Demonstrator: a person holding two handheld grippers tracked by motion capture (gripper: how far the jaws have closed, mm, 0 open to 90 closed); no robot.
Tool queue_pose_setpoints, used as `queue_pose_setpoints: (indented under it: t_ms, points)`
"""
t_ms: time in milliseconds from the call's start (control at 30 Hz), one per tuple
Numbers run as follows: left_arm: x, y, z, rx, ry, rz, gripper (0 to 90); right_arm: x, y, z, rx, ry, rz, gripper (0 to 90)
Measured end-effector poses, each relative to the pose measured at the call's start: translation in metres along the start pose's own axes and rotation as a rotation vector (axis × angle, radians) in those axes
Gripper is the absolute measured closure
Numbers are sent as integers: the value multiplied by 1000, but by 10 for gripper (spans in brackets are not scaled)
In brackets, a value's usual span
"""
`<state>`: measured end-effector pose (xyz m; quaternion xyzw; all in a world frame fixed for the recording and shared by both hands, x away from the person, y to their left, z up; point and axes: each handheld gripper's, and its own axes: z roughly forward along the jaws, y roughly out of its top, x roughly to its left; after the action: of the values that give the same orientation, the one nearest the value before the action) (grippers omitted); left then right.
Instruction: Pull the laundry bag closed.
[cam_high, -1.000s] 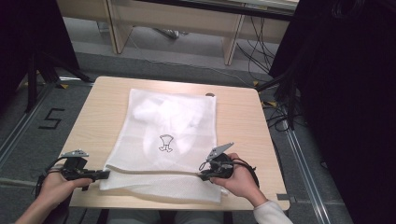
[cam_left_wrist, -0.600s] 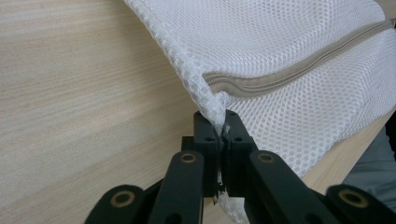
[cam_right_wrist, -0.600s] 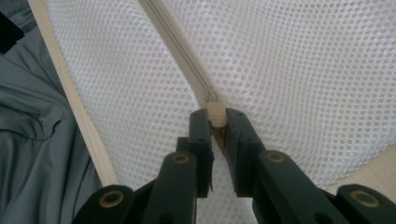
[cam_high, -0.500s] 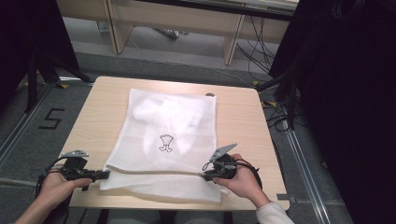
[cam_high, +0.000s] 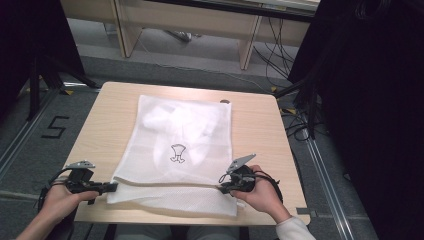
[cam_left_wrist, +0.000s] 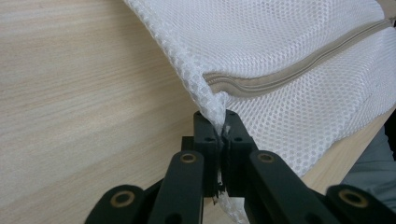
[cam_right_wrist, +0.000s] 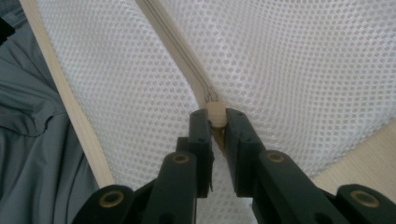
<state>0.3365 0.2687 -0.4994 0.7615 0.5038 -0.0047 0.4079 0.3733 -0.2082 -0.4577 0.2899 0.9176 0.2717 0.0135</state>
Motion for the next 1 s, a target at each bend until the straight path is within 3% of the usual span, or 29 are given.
queue_pose_setpoints:
  t_ms: [1000]
  points:
    - [0, 0, 1, 2, 1, -3, 861, -9, -19, -9, 9, -14, 39, 823]
